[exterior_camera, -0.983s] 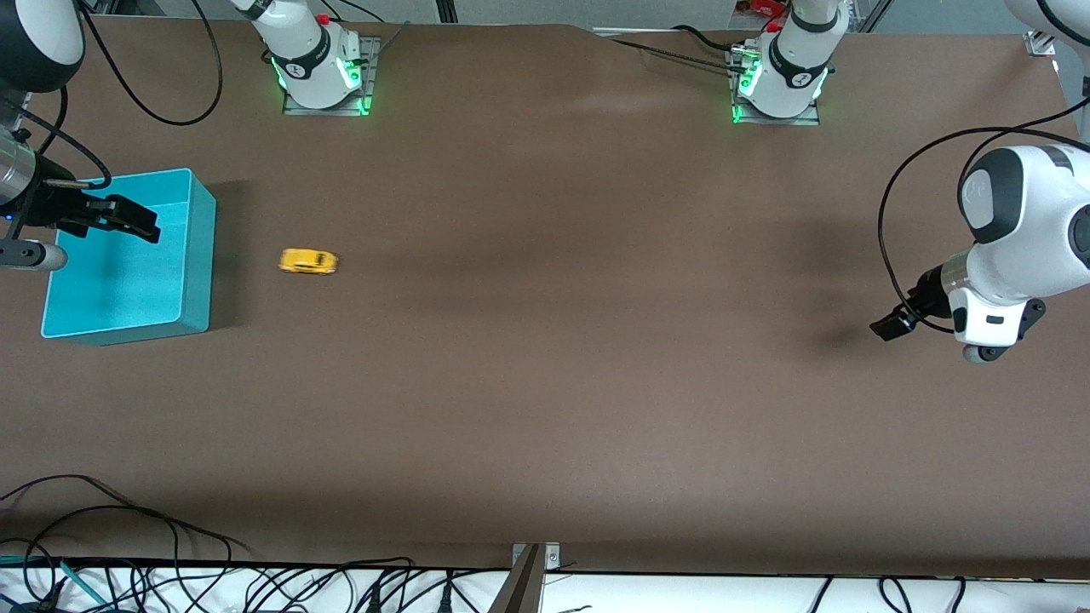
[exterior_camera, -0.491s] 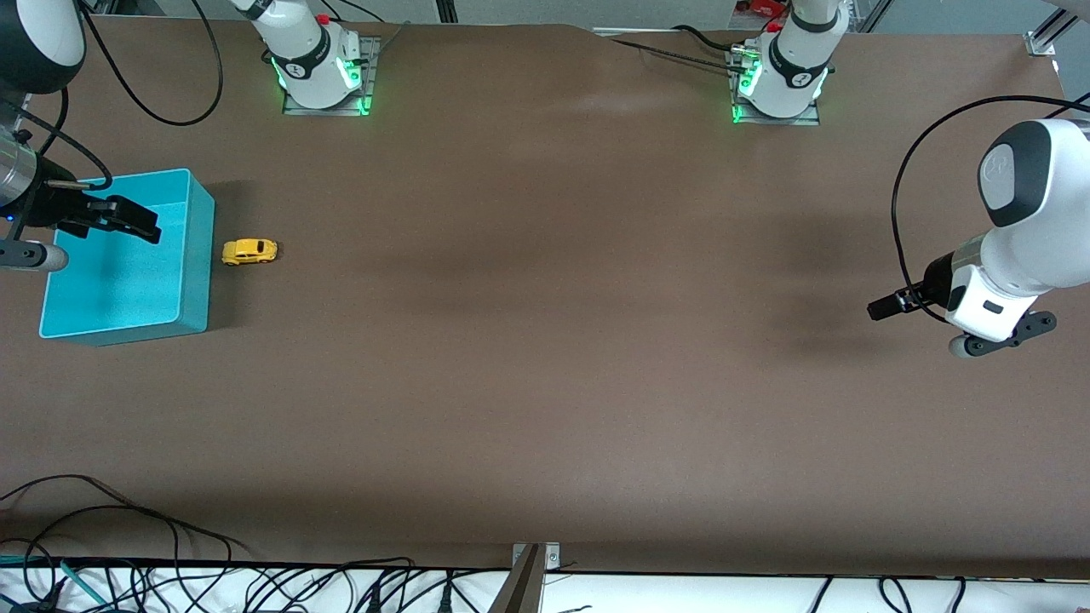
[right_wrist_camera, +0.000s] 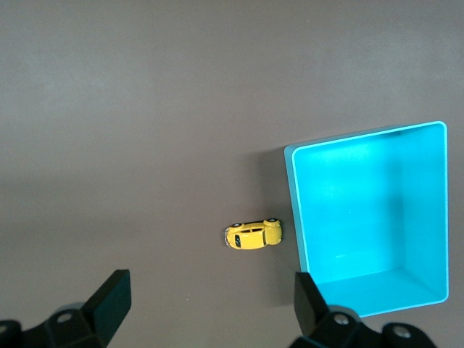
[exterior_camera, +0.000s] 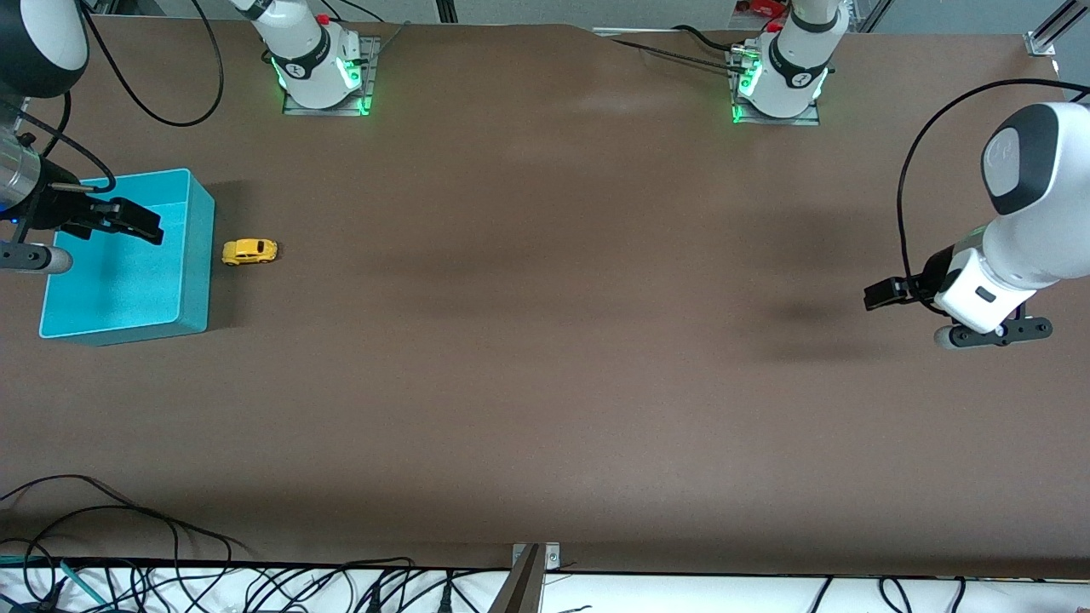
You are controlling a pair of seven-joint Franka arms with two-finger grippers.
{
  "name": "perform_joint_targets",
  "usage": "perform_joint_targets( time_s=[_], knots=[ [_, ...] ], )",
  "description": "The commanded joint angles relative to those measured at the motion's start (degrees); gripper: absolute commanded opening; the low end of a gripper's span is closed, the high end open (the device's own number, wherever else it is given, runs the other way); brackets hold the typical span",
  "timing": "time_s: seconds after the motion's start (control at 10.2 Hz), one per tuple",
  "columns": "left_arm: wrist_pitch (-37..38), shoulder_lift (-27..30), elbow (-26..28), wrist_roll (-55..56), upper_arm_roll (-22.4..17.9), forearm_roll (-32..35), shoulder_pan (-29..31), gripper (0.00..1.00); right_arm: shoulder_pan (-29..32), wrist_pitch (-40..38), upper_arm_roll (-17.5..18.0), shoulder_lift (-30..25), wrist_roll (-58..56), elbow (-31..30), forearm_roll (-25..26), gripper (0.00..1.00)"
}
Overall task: Wind up and store yellow beetle car
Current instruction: 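Retract the left gripper while the car rolls toward the cyan box, then reach the right gripper down to the car beside the box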
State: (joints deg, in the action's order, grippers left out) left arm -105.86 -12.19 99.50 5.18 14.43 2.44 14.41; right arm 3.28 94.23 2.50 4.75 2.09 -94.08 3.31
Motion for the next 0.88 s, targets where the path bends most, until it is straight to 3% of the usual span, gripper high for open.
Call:
perform_joint_targets(
  time_s=[0.0,0.79],
  knots=[
    [1.97,1.29,-0.1,-3.77,0.16,0.81,0.44,0.96,-0.29,0.17,0.05,0.52,0.81,-0.14,0.73,1.0],
    [3.03,1.38,0.25,-4.56,0.07,0.81,0.7,0.97,-0.2,3.67,-0.13,5.09,4.14,-0.05,1.08,1.0]
  ],
)
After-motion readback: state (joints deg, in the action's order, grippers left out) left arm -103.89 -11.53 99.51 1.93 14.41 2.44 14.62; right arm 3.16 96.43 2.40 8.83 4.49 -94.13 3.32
